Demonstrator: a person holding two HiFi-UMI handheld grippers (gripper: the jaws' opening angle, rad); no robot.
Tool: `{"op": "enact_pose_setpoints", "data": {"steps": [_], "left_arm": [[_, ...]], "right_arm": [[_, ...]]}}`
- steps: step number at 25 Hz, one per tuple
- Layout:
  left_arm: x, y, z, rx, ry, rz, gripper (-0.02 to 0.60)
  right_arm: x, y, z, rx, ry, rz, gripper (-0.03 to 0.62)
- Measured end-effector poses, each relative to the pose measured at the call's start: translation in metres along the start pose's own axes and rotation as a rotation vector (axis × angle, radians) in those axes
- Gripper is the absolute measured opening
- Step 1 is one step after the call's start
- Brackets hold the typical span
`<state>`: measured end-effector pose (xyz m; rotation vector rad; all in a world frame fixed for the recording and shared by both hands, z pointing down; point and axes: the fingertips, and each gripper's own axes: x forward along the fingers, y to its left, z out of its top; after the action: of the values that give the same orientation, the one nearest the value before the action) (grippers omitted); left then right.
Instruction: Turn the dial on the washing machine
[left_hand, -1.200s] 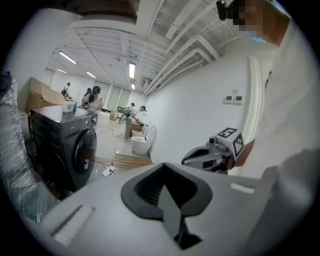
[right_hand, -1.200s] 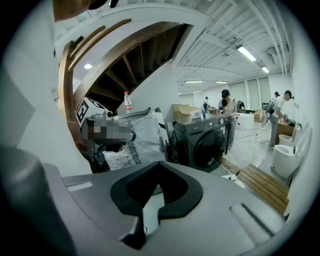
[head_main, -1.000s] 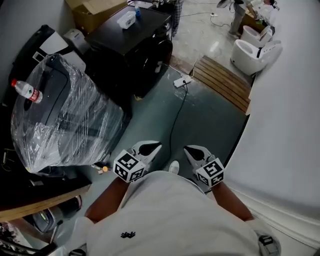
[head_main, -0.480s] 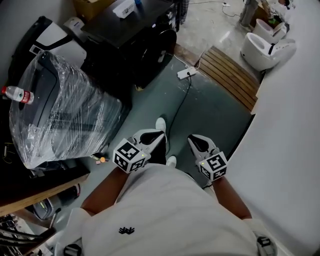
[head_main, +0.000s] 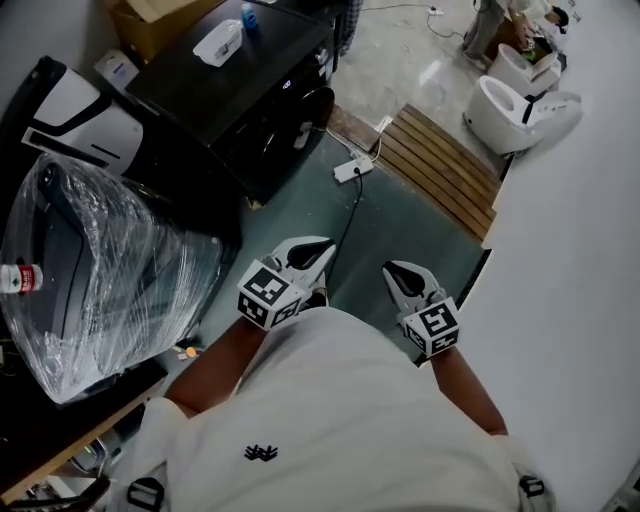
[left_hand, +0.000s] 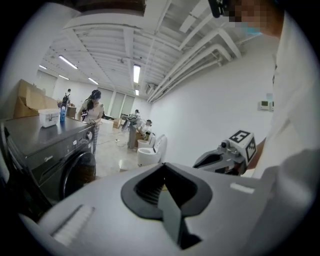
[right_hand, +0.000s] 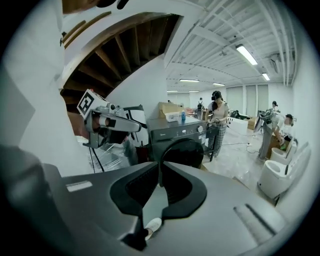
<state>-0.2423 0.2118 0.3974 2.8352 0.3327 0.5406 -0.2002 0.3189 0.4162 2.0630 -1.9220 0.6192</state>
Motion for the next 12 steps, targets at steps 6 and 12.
{"op": "enact_pose_setpoints", "data": {"steps": [6, 12], "left_arm": [[0.031, 0.072, 0.035, 0.008, -0.020, 0.030, 0.058], [0.039, 0.130, 0.042, -0.059, -0.024, 0.159, 0.058]], "right_arm": [[0.068, -0.059, 0.046, -0.046, 0.009, -0.002, 0.033], [0.135, -0.107, 0.082, -0.098, 0.006, 0.090, 0.043]]}}
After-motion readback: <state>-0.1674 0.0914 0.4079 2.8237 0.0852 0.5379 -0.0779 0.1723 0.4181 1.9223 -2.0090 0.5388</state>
